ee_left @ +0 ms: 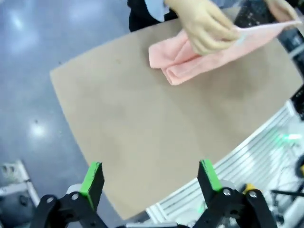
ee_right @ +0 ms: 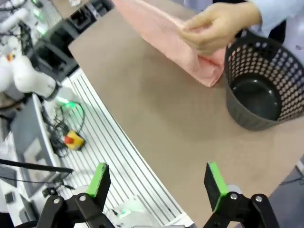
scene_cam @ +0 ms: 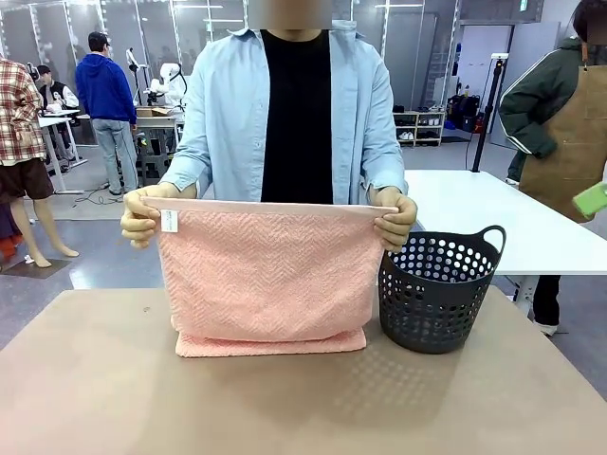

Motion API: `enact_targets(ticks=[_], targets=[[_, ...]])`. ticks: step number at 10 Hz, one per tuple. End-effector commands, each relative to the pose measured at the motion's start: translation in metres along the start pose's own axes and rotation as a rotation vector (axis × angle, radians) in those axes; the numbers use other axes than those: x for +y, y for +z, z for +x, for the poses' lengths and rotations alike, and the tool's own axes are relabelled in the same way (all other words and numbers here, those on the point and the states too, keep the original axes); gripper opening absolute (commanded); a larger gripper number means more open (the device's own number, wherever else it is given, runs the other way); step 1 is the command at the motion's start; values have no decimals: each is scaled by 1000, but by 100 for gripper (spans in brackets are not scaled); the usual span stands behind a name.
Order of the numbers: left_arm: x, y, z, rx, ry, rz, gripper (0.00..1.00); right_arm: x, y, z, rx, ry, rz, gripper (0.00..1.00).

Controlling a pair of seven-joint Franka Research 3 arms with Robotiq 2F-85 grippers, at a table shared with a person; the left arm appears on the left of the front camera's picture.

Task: Fold the towel.
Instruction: Grab the top end of the 100 cm Hotel Towel extended by the human.

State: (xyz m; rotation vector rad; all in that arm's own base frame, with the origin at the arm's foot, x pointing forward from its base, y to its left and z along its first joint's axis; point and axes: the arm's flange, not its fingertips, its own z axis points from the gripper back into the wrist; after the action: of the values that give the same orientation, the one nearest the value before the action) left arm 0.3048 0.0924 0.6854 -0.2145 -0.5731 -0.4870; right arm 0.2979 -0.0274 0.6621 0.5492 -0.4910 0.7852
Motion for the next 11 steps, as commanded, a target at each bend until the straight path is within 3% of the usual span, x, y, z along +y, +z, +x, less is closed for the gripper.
enact_targets(ticks=[1, 4, 11], targets=[[-22, -8, 36, 71, -133, 49, 100, 22, -18, 34, 111, 71, -64, 100], [-67, -19, 69, 83, -249, 36, 100, 48, -41, 67, 181, 140, -111, 100], [-76, -24, 70, 72, -272, -7, 100, 56, -45, 68, 168, 167, -94, 100]])
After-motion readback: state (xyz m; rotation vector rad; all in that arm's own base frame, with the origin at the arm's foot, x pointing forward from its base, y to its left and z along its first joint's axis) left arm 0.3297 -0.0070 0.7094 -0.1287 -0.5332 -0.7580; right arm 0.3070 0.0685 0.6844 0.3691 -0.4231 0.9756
